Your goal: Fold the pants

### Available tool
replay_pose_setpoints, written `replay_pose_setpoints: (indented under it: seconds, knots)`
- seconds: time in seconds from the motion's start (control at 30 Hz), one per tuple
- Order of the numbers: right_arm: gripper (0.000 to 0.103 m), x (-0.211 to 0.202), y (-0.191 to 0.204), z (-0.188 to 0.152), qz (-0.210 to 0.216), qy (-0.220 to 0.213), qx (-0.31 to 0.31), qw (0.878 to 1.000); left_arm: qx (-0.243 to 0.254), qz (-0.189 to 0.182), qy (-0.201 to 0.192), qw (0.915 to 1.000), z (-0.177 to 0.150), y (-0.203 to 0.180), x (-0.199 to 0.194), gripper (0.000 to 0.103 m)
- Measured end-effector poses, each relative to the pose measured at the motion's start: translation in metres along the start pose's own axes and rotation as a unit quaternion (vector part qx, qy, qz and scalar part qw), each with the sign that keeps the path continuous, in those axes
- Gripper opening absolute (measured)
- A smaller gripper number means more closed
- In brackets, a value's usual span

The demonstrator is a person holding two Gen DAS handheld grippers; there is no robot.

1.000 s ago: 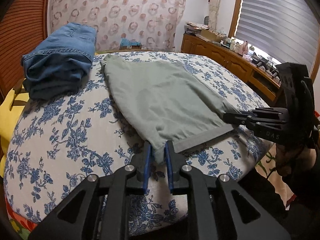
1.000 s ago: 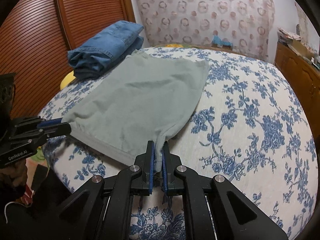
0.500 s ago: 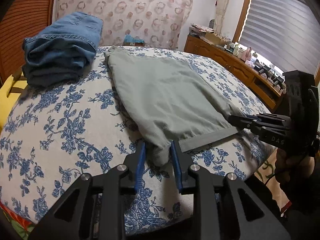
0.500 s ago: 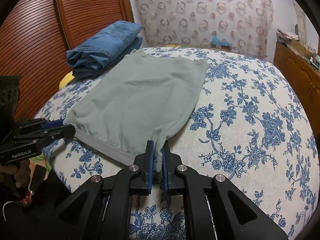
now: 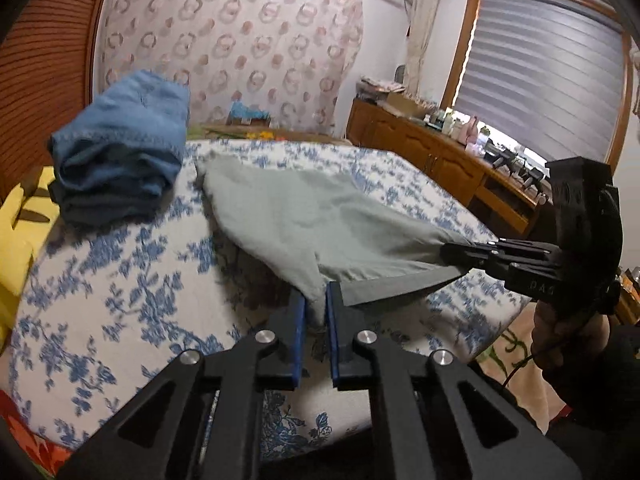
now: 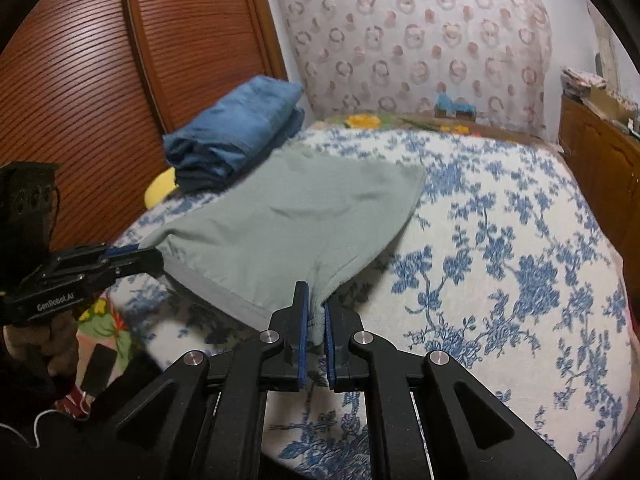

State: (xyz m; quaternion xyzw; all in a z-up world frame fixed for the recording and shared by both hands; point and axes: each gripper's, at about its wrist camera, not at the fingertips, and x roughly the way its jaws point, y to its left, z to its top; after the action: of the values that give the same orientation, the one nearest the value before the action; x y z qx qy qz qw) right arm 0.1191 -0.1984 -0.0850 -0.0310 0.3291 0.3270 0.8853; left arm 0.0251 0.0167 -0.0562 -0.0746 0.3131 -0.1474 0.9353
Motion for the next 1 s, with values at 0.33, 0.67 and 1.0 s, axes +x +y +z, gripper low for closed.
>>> replay_pose_setpoints:
  seconds: [0.33, 0.67, 1.0]
  knots:
    - [0.004, -0.028, 0.012, 0.006, 0.003, -0.020, -0.003, 1.000, 0.015, -0.006, -0.017, 0.9997, 0.011, -0.008, -0.024, 0.006]
    - [0.004, -0.048, 0.021, 0.015, -0.002, -0.041, -0.014, 0.999, 0.030, -0.005, -0.038, 0.9988, 0.020, -0.020, -0.043, 0.007]
    - [0.004, -0.057, 0.025, 0.020, -0.008, -0.053, -0.024, 0.998, 0.036, -0.001, -0.040, 0.9985, 0.025, -0.024, -0.047, 0.007]
